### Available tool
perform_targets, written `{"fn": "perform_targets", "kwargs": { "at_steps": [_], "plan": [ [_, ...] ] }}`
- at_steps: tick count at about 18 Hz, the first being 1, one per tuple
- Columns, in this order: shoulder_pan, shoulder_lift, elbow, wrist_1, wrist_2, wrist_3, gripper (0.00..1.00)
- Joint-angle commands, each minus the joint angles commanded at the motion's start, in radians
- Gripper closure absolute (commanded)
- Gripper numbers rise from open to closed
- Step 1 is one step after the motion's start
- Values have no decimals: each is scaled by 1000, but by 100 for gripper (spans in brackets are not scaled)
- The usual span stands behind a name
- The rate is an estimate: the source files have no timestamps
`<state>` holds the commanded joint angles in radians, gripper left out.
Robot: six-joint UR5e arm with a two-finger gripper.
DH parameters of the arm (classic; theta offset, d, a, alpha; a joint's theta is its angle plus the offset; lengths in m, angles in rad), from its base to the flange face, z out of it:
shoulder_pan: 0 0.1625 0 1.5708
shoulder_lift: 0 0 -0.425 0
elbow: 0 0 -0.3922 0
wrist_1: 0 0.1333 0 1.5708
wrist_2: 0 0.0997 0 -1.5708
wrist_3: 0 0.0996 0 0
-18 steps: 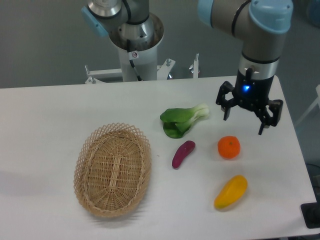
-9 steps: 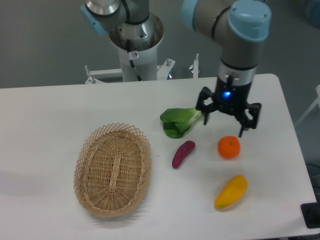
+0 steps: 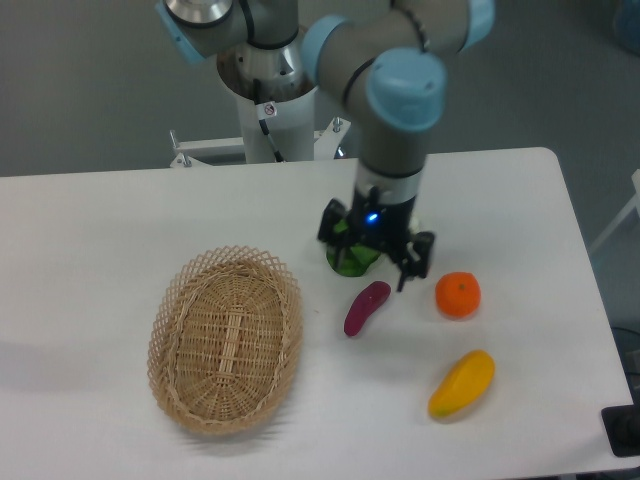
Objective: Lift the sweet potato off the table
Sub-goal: 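Lower the gripper over the purple sweet potato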
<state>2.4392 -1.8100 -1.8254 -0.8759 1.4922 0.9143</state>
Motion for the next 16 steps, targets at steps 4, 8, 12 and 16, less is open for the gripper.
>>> {"fn": "perform_targets", "kwargs": {
  "at_steps": [4, 8, 12, 16],
  "plan": [
    [-26, -71, 20, 15, 63, 9, 0],
    [-17, -118, 17, 15, 68, 124, 0],
    [-9, -143, 6, 15, 68, 147, 0],
    [1, -147, -15, 20, 68, 175, 0]
  ]
}}
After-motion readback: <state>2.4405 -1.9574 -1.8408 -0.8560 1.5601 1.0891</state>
